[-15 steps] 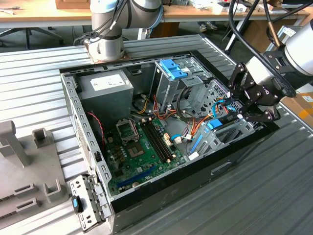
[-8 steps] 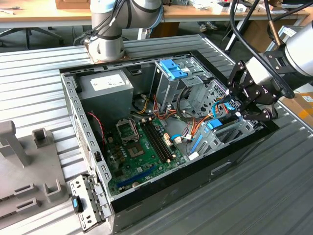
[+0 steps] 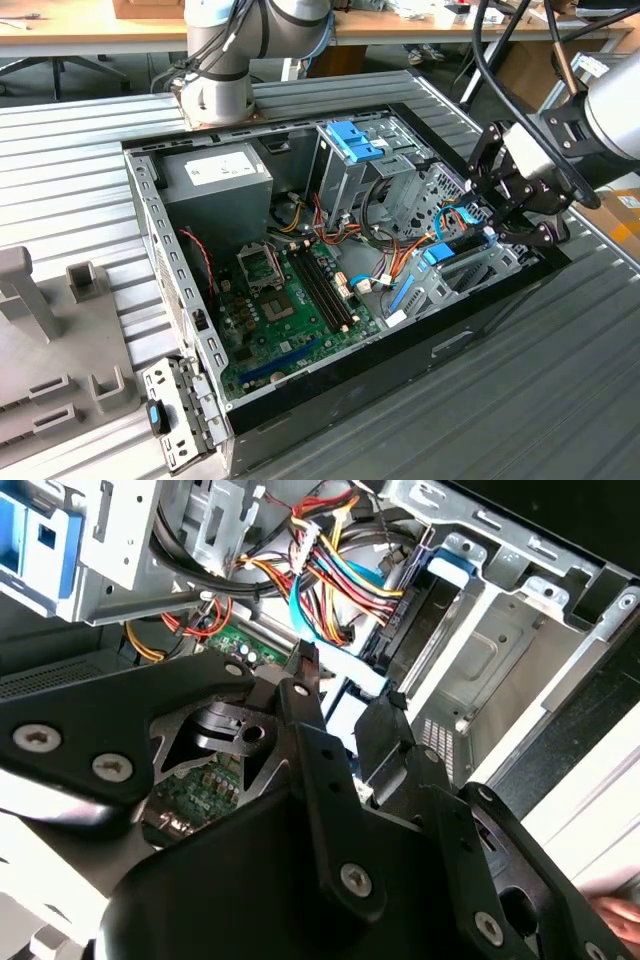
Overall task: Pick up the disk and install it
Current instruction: 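Insert the second disk wire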
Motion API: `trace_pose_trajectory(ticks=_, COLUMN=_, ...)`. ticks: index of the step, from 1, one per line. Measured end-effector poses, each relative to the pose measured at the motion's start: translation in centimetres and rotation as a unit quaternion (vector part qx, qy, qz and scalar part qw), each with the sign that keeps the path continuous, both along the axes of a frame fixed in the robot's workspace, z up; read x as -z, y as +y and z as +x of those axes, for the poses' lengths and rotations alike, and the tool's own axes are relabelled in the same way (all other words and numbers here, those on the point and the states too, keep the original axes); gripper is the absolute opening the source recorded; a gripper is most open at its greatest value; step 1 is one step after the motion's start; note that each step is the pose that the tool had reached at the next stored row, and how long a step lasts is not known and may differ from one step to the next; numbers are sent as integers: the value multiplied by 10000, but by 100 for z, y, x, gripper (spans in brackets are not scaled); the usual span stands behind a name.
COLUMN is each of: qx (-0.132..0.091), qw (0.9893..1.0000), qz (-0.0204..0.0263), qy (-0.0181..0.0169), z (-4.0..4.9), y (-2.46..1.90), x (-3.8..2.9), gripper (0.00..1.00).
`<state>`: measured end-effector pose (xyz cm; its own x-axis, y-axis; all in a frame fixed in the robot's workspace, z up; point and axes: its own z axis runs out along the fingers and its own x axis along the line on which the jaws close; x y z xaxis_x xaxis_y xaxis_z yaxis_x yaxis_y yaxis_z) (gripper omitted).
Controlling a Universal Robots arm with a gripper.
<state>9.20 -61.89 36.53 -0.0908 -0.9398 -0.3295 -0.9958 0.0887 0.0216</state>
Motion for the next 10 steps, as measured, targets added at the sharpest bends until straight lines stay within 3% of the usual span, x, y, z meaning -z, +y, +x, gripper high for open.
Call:
trace_pose_trajectory(ticks=2, qx=-6, qw=10000, qz=18, qy=-43, z=0, y=-27, x=0, gripper=42)
trace_pose_trajectory(ticks=4, qx=-54, qw=9999, qz=30, qy=-126, z=0, y=-40, x=-1, gripper=42)
trace_pose_trajectory(ticks=5, qx=-75, qw=9998, qz=32, qy=-176, z=-1, y=-40, x=-1, gripper=42)
trace_pose_trajectory(ticks=7, qx=-123, qw=9994, qz=33, qy=-319, z=0, y=-42, x=-1, gripper=42)
trace_pose_trajectory(ticks=8, qx=-136, qw=9992, qz=38, qy=-367, z=-3, y=-48, x=-1, gripper=42)
trace_pose_trajectory(ticks=10, qx=-140, qw=9991, qz=57, qy=-386, z=-27, y=-67, x=2, gripper=42)
